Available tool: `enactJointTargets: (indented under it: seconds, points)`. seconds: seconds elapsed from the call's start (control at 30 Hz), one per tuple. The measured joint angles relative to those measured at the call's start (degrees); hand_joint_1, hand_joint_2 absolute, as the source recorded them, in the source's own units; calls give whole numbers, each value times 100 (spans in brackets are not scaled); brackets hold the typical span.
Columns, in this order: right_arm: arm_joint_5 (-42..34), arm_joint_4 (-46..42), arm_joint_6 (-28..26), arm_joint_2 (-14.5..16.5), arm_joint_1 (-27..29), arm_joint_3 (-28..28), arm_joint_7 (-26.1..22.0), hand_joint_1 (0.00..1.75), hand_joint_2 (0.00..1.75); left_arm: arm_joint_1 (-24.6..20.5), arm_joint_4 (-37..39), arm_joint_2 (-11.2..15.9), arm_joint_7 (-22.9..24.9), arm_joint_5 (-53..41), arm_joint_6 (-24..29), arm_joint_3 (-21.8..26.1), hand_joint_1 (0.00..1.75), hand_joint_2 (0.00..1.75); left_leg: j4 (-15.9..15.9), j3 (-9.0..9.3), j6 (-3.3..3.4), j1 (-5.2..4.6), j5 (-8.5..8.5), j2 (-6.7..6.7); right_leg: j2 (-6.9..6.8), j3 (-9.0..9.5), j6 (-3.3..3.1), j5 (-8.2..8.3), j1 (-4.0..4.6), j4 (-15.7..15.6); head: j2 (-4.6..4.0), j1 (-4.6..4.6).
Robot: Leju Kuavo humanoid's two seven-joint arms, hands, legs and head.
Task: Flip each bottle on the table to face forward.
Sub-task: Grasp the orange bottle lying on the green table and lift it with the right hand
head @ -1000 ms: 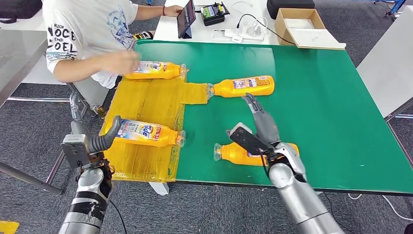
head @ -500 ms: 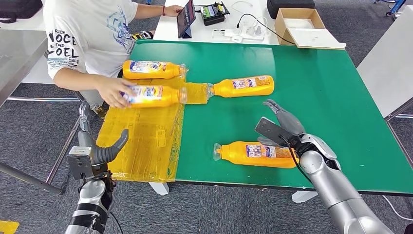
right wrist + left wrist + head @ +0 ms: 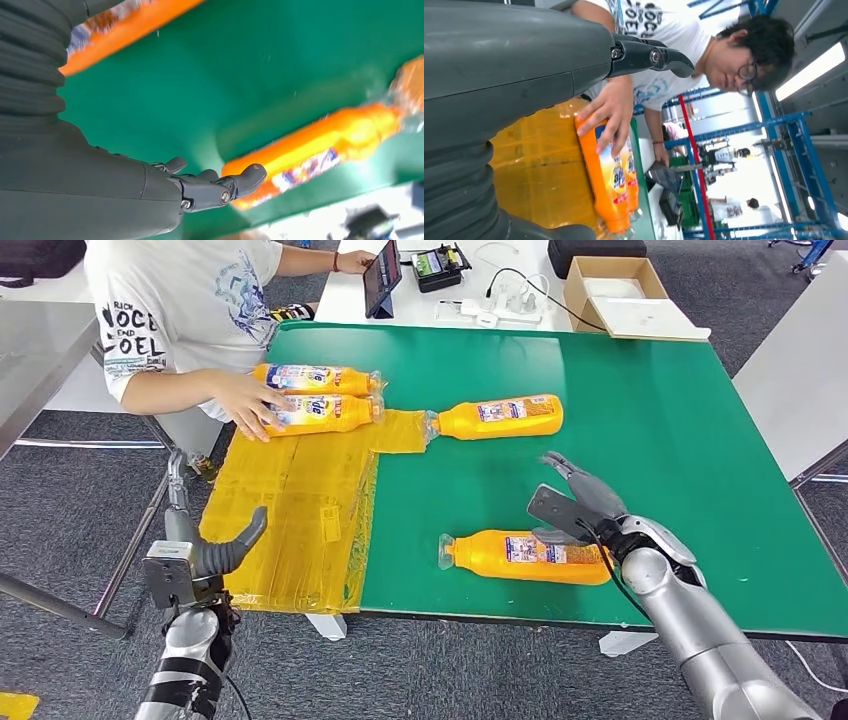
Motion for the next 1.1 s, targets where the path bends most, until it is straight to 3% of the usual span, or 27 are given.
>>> enactJointTargets:
  seconds: [0.3,0.5,0.87,1.1]
  points:
    - [-511,350,464,-108,-155,804,-456,0,175,-315,720,-4,-2,-177,-170,-292,0,175,0,0,0,0,0,0,1,0,0,0,1,0,0,-1]
    - [-661,544,274,36,-139,1401,-650,0,175,-530,1124,-61,-2,-109,-222,-483,0,175,0,0,0,1,0,1,1,-2,0,0,1,1,0,0]
    - [-702,578,115,43,-126,1803,-639,0,175,-613,1350,-99,-1,-74,-238,-594,0,175,0,1,0,0,0,2,1,-2,0,0,1,0,0,-1]
    - [-590,213,-23,-264,-13,1906,-355,0,175,-599,1349,-97,11,-57,-238,-637,0,175,0,0,0,0,0,-1,-1,-1,0,0,0,0,0,1]
